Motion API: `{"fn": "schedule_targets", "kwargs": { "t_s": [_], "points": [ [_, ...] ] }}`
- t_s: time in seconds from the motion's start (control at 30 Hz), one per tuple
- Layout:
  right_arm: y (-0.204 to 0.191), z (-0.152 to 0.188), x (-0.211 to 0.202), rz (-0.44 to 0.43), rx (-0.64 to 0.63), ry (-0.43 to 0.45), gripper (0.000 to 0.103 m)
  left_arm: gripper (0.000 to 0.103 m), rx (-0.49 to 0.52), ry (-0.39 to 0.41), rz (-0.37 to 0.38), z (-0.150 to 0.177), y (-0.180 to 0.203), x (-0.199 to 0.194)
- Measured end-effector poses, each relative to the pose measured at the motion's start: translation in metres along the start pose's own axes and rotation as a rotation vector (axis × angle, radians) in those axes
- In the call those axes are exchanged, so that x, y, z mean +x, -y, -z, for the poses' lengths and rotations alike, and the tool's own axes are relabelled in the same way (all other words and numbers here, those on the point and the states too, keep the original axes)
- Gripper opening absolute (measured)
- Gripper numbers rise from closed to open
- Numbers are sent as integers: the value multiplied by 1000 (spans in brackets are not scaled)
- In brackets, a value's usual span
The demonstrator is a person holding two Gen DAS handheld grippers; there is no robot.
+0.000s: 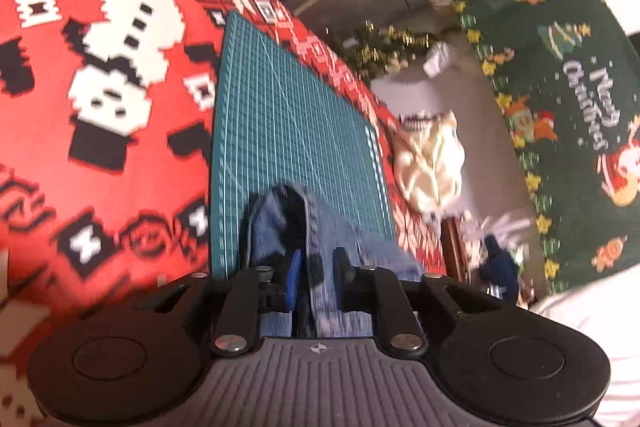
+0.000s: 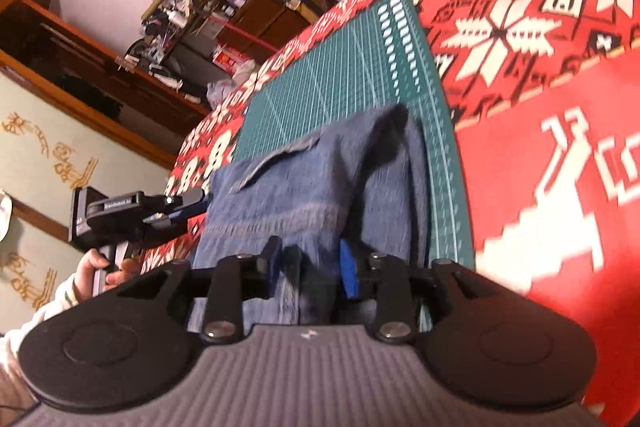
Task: Fold clothes
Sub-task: 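Hold the folded shorts' edge with both grippers and press it down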
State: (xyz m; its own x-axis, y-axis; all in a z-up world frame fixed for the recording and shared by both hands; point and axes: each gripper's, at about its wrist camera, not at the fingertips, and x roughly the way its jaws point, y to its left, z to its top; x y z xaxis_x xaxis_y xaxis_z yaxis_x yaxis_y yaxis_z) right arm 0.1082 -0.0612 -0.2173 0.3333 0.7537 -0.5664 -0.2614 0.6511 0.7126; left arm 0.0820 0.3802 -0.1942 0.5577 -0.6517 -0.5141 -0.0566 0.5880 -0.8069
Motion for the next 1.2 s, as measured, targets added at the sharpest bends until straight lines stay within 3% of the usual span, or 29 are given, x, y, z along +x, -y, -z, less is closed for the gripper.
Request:
{"fn": "schedule_targets", "kwargs": {
  "t_s": [0.13, 0.17, 0.3, 0.4, 0.57, 0.77, 0.9, 0.97, 1.07, 1.13, 1.2],
  "points": [
    [-3, 3, 9, -8, -6, -25, 42, 25, 42, -50, -9, 15, 9, 11],
    [-5, 3, 11, -4, -10, -22, 32, 25, 57, -48, -21, 18, 11, 14],
    [-19, -1, 7, 10, -41, 16, 15, 15, 80, 19, -15, 16, 20, 5],
    [-30, -8, -2, -11, -73, 56, 14, 15, 127, 50, -10, 12, 32, 0],
    [-21, -9, 19, 48, -79, -8, 14, 15, 167, 16, -109, 15, 19, 16],
    [-20, -10, 13, 15, -65, -2, 22, 15, 139, 59, -123, -1, 11, 12],
    [-16, -22, -7, 20, -37, 71, 24, 16, 121, 91, -129, -14, 11, 9],
    [-11, -31, -6, 35, -8, 103, 25, 22, 112, 107, -132, -21, 11, 8],
    [0, -42, -6, 50, 36, 128, 32, 23, 72, 113, -136, -30, 6, 12],
    [5, -45, -5, 9, 69, 110, 38, 23, 42, 107, -122, -34, 3, 15],
    [9, -48, -4, -28, 99, 96, 55, 23, 42, 97, -126, -35, 3, 16]
  ]
}}
